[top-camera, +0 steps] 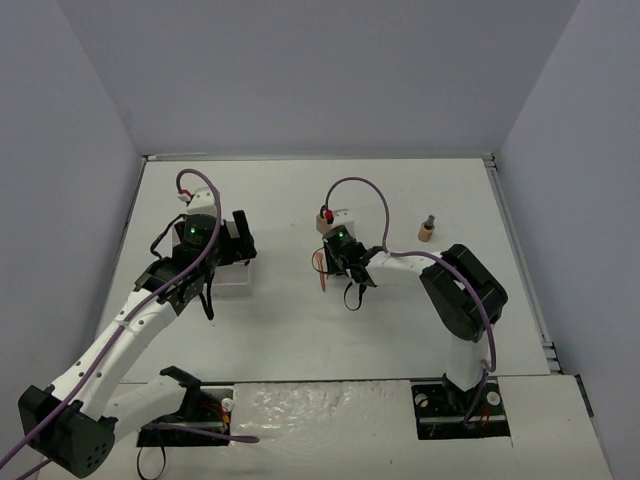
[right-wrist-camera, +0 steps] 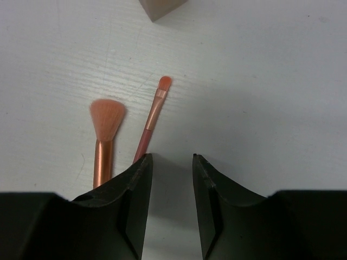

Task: Organize the makeup

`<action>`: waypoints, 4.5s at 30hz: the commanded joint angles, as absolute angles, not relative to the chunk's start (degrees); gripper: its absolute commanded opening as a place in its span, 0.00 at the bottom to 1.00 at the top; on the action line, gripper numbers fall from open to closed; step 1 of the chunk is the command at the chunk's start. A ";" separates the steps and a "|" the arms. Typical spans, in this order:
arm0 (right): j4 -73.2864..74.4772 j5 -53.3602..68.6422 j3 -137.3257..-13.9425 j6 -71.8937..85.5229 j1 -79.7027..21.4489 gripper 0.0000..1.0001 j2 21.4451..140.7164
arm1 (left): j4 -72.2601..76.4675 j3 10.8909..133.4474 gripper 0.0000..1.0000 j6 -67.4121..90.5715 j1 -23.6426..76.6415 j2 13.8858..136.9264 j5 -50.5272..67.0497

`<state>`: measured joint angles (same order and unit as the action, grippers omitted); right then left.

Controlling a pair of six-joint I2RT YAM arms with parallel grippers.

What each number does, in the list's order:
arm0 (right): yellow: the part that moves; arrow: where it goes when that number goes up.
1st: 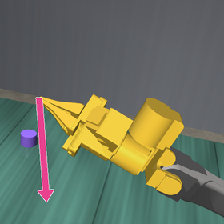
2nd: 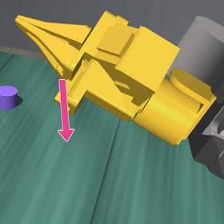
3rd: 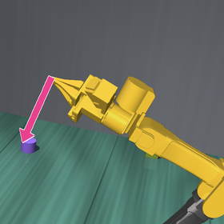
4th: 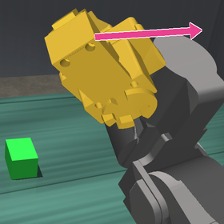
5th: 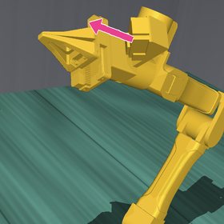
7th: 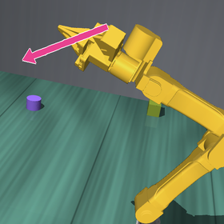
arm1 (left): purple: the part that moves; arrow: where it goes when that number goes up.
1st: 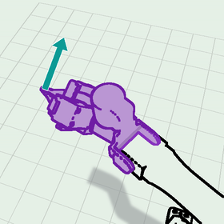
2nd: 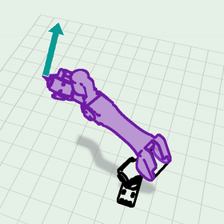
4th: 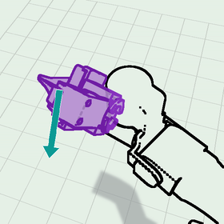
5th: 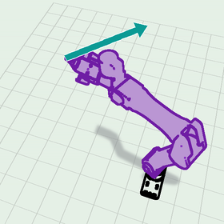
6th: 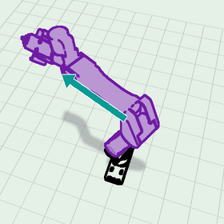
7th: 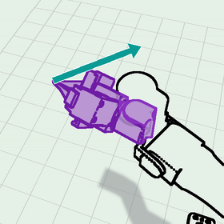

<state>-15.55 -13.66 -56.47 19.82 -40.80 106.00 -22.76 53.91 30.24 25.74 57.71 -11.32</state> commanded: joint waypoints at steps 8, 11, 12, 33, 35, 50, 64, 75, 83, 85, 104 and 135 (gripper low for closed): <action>-15.83 -17.05 -59.93 22.42 -40.61 0.38 100.17 | -21.53 58.71 0.96 31.02 25.31 58.09 -10.11; -15.27 -16.33 -61.01 22.49 -40.64 0.38 101.78 | -21.83 58.71 0.97 31.15 25.27 57.93 -10.23; -15.14 -16.12 -61.22 22.57 -40.69 0.38 102.44 | -21.95 58.71 0.97 31.19 25.23 57.85 -10.35; -14.71 -17.48 -54.39 23.20 -40.72 0.15 106.22 | -22.70 60.68 0.97 32.70 25.25 57.98 -6.81; -14.69 -16.50 -52.91 22.14 -40.23 0.08 105.09 | -22.36 61.05 0.97 33.16 25.30 58.85 -4.91; -24.51 0.46 -44.02 15.03 -41.57 0.00 78.02 | -14.54 67.29 0.88 44.06 33.99 68.93 9.44; -32.31 7.78 -46.84 17.18 -44.17 0.00 69.87 | -8.49 71.48 0.60 54.94 38.28 76.61 6.34; -33.07 7.46 -47.09 17.05 -44.66 0.00 69.89 | -10.31 72.71 0.27 58.03 39.58 80.46 8.09; -32.11 6.63 -47.34 16.82 -44.82 0.13 70.08 | -11.39 72.73 0.00 56.73 39.81 80.09 7.08; -31.02 5.74 -47.48 16.49 -44.82 0.30 69.83 | -12.31 72.63 0.00 54.80 39.80 79.43 5.64; -16.16 -5.71 -39.73 14.79 -42.93 1.00 57.66 | -4.04 55.30 0.00 17.18 27.23 63.91 -28.57; -12.64 -7.27 -37.52 15.68 -41.23 1.00 53.76 | -6.98 56.11 0.69 25.85 25.37 67.08 -19.30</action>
<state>-10.84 -4.41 -36.07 15.57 -41.94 55.54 3.73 44.95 17.20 25.67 69.12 -22.69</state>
